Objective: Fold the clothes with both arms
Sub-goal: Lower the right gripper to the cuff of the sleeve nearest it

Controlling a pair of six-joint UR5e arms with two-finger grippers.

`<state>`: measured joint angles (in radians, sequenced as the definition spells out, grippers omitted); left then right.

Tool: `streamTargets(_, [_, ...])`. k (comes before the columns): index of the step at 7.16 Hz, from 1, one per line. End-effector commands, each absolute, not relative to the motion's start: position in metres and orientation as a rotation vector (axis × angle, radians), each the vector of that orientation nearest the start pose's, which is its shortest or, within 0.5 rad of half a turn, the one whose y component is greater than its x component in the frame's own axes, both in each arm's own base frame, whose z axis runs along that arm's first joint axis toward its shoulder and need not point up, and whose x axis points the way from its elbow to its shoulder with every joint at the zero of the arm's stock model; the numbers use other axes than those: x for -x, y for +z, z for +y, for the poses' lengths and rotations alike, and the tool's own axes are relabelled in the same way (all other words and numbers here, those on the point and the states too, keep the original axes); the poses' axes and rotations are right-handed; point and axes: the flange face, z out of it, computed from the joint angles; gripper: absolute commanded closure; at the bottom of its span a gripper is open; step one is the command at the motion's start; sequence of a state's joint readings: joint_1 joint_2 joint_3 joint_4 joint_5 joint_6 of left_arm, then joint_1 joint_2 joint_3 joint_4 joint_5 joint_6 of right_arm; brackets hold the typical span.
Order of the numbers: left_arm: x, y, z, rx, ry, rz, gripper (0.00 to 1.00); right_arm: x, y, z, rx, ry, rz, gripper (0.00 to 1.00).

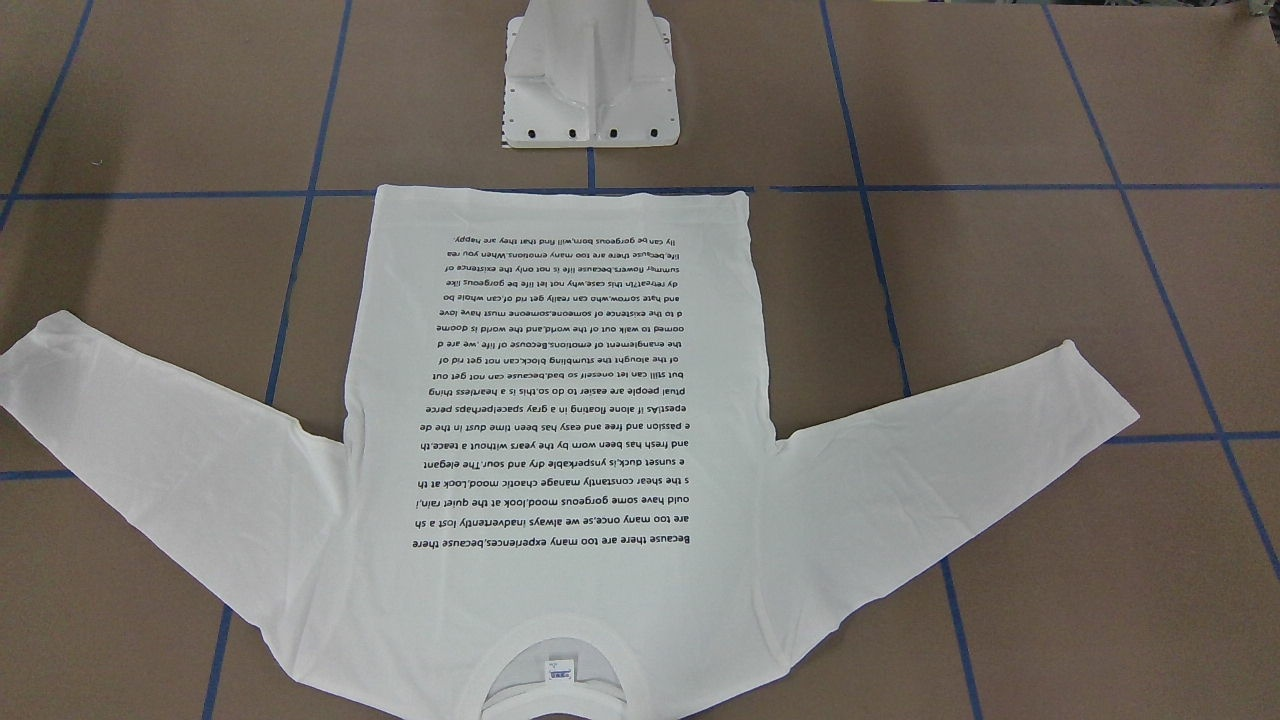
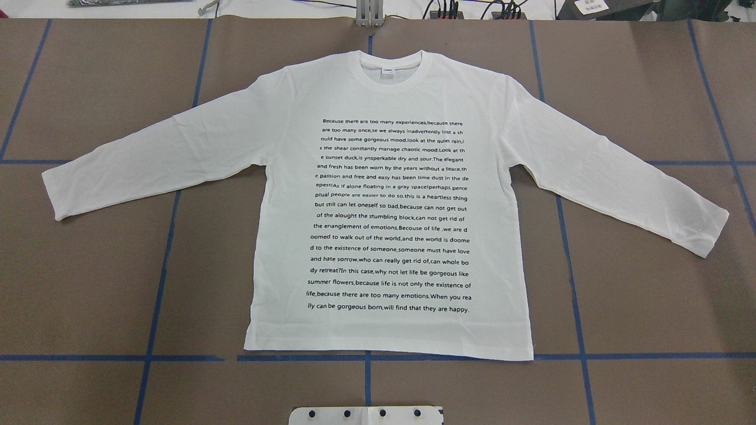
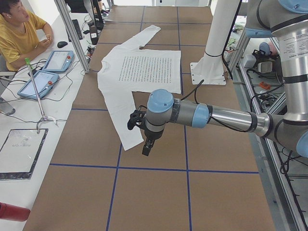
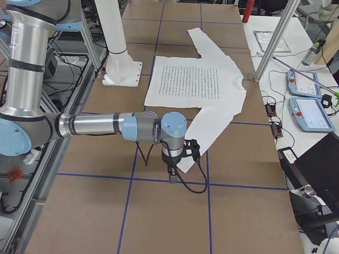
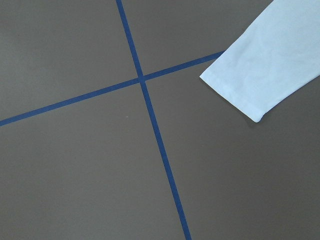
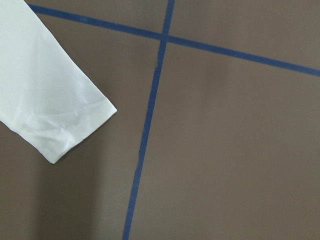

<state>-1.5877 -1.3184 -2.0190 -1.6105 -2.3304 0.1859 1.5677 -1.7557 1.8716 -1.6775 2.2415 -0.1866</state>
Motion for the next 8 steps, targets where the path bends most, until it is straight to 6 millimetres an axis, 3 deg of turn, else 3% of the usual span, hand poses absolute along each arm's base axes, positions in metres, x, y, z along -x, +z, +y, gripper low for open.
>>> streamTargets(1, [0.072,0.516,-0.411,-0.391,0.281,0.713,0.0,-0.071,0.556,-0.459,-0.171,-0.168,-0.649,0.0])
streamTargets(2, [0.072,0.514,-0.415,-0.392,0.281,0.713,0.0,-0.07,0.549,-0.458,-0.154,-0.076,-0.664,0.0])
streamTargets(4, [0.072,0.518,-0.414,-0.381,0.276,0.718,0.0,-0.061,0.579,-0.435,-0.309,-0.093,-0.691,0.0])
streamTargets(6, [0.072,0.519,-0.414,-0.377,0.274,0.718,0.0,-0.013,0.598,-0.413,-0.275,0.15,-0.784,0.0])
streamTargets(8, [0.072,0.522,-0.414,-0.372,0.274,0.72,0.0,0.054,0.587,-0.403,-0.261,0.256,-0.853,0.0])
